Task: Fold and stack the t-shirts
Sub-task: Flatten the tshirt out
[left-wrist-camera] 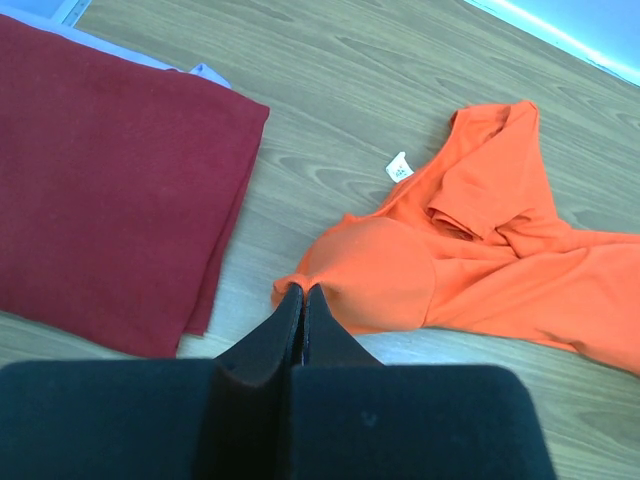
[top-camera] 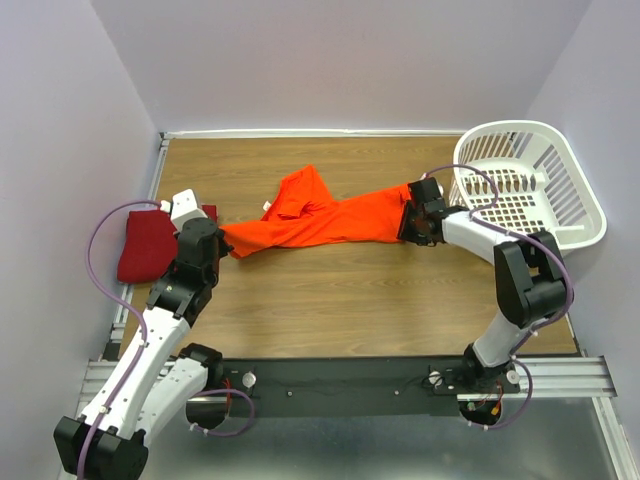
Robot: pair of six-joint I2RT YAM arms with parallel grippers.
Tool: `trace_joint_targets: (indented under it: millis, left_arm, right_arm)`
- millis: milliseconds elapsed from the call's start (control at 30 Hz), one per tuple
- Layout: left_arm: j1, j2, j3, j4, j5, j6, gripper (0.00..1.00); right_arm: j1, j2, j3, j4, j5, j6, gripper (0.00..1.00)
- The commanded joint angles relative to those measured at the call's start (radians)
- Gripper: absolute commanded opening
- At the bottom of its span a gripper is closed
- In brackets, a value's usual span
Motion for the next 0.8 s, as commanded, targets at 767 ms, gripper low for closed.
trace_joint_targets:
  millis: [767]
  left_arm:
    - [0.006,-0.013,-0.01,0.03,0.015,0.009,0.0]
  right_arm:
    - [0.0,0.166,0.033,-0.034,0.03,0.007,0.31]
